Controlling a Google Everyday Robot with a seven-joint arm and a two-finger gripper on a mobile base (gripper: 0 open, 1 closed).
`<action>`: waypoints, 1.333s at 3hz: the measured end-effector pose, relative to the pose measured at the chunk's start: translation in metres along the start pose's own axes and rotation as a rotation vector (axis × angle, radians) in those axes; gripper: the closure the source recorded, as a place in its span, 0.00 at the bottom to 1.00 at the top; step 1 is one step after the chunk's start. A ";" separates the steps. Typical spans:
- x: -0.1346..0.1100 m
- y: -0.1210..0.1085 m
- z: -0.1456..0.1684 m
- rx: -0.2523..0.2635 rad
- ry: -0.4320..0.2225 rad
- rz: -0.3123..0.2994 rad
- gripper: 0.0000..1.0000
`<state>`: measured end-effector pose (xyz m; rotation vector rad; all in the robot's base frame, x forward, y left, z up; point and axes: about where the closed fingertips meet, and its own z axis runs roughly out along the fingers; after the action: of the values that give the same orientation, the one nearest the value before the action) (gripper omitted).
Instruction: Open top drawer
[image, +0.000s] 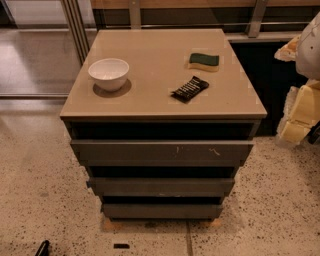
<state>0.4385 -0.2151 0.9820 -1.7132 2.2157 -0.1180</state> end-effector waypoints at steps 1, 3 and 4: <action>0.000 0.000 0.000 0.000 0.000 0.000 0.00; 0.000 0.024 0.061 -0.023 -0.223 0.097 0.00; -0.003 0.035 0.113 -0.020 -0.301 0.199 0.00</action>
Offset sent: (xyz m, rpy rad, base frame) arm 0.0113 0.0125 -0.0638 0.3496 -0.1074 0.0058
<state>0.4420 -0.1872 0.8674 -1.4030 2.1474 0.1977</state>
